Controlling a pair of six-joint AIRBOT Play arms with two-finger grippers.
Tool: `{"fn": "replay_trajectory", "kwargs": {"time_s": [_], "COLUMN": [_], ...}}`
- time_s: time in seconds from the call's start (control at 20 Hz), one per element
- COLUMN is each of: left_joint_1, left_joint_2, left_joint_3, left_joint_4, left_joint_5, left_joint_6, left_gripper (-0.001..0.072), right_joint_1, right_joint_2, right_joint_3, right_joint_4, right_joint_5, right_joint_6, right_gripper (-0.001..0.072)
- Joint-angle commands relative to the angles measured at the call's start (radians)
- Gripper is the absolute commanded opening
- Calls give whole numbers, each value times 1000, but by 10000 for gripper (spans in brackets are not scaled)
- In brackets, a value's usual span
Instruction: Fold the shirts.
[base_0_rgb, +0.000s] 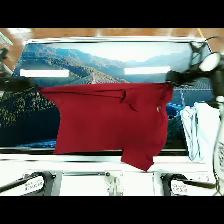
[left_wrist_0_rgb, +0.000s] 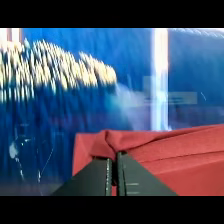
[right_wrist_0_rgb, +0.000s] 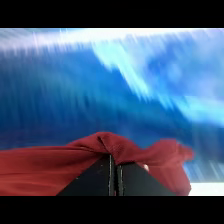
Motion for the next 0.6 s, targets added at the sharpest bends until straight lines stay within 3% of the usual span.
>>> {"fn": "replay_trajectory", "kwargs": {"time_s": [0.0, 0.1, 0.2, 0.35, 0.55], "left_joint_1": [-63, -82, -98, -109, -108], "left_joint_2": [-285, -385, -450, -518, -535], "left_joint_3": [143, 224, 248, 247, 251], "left_joint_4": [-11, -11, -11, -11, -8], "left_joint_5": [159, 189, 231, 210, 81], "left_joint_6": [2, 2, 2, -15, -39], "left_gripper": [36, 36, 36, 36, 36], "right_joint_1": [50, 62, 62, 62, 57], "right_joint_2": [-185, -245, -286, -326, -304], "right_joint_3": [-16, -16, -17, -17, -17], "right_joint_4": [74, 74, 75, 74, 48], "right_joint_5": [-432, -589, -629, -530, -375], "right_joint_6": [-25, -30, -29, -30, -30], "right_gripper": [59, 59, 59, 59, 59]}}
